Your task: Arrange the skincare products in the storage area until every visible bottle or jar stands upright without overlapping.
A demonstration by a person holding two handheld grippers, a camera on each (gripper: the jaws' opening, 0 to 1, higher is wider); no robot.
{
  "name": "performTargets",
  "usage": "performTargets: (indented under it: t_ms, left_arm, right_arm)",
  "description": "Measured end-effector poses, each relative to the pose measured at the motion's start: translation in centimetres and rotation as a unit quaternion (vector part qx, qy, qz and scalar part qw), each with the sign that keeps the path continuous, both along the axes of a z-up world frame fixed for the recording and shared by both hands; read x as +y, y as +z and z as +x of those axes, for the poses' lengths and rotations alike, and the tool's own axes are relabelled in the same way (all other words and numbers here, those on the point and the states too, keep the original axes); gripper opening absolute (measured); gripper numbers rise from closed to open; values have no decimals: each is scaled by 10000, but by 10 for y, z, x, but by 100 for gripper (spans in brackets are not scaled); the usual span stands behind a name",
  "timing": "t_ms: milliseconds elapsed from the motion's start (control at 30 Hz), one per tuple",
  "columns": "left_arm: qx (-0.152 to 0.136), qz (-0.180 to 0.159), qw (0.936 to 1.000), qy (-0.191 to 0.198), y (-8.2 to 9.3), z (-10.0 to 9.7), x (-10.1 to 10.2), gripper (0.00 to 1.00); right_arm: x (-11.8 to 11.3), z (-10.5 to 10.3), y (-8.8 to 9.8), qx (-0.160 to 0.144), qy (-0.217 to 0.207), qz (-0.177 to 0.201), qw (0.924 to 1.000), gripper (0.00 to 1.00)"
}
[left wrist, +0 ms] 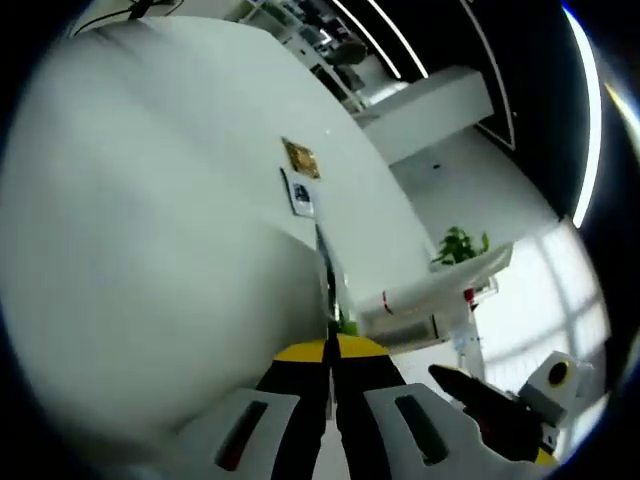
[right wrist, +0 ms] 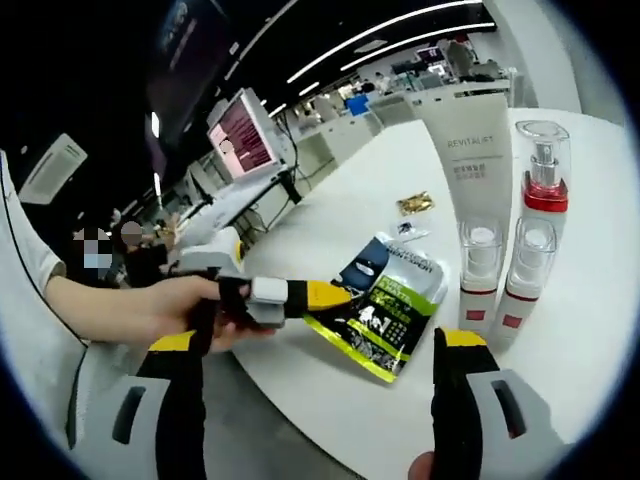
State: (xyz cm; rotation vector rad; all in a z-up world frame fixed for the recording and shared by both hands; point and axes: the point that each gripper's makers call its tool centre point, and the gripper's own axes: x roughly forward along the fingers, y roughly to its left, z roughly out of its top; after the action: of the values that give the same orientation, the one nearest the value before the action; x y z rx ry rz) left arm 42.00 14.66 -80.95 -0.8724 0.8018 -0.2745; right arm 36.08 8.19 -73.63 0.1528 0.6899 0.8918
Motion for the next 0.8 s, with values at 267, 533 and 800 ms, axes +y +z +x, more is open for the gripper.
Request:
performTargets:
  t_ms: [267, 533, 800]
  left_arm:
    - [-16, 378, 9993, -71, -7, -2, -4, 0]
    - [-127, 928, 9952, -276, -11, -1, -1, 0]
    - [-256, 1504, 9867, -553, -19, 1, 2, 0]
  right_arm:
    - [-31, 4, -5, 11, -269, -247, 9993, 99]
    - [-58, 13, 1, -80, -549, -386, 9977, 99]
    - [-90, 16, -2, -174, -730, -775, 9942, 99]
